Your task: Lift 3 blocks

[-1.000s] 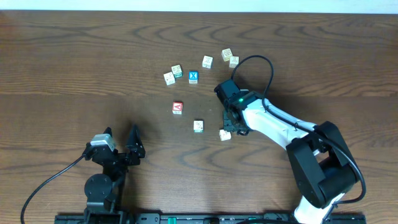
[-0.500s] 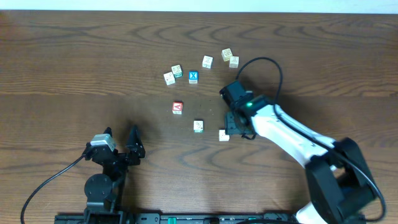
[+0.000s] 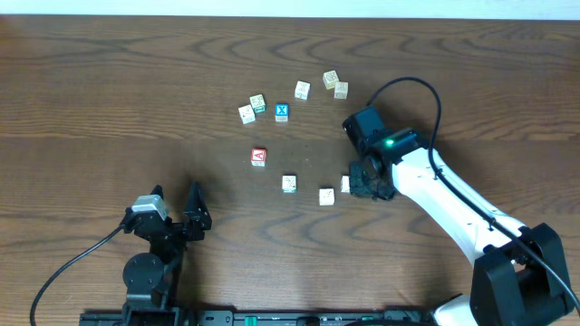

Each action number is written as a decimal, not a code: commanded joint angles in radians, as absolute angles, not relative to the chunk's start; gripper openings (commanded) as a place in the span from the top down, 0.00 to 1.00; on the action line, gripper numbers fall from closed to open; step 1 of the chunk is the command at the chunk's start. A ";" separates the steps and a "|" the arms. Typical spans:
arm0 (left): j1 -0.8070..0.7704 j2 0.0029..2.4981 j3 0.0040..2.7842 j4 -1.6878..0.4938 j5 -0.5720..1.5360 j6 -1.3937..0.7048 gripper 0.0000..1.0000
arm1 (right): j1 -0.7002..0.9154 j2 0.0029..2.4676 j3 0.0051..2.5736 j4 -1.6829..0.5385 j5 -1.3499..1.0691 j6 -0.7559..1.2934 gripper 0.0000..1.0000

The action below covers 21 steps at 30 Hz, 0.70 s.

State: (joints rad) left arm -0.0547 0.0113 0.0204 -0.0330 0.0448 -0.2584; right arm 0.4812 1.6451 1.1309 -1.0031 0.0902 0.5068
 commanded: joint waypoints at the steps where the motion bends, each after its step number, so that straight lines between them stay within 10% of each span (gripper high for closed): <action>1: -0.051 0.007 0.004 -0.072 0.014 -0.257 0.21 | 0.512 1.627 1.145 -1.046 0.067 0.546 0.99; 21: -0.051 0.011 0.004 -0.072 0.014 -0.257 0.20 | 0.709 1.628 0.975 -0.813 0.017 0.553 0.93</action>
